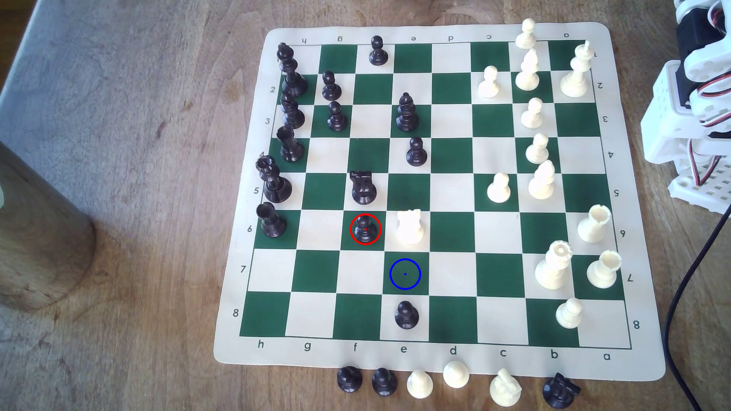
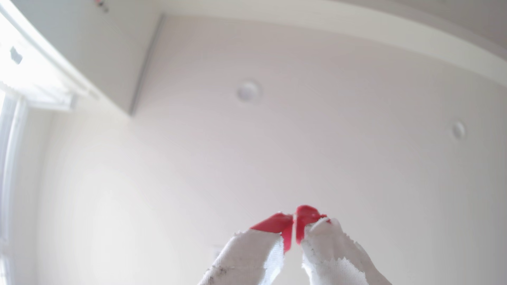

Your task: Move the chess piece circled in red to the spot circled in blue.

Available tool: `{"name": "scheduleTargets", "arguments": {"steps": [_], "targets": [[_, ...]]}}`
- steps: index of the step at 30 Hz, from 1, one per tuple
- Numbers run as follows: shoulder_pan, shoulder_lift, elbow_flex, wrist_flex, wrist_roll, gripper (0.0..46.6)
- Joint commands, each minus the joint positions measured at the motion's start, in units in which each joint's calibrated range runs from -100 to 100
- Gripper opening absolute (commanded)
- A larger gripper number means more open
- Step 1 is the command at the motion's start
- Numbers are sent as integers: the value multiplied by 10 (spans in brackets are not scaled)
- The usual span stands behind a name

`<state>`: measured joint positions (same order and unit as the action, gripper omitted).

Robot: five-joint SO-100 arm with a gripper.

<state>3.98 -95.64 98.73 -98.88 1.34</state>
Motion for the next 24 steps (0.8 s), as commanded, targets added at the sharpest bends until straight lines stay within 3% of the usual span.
{"name": "scheduleTargets", "arguments": {"steps": [1,7,14,20,24], "targets": [[-3,-2,12,5,2,2],[-32,-2,-5,142,2,2],[-47,-1,-130,519,1,2],[-55,-1,-151,710,0,2],[-41,-1,-226,924,-1,2]]}}
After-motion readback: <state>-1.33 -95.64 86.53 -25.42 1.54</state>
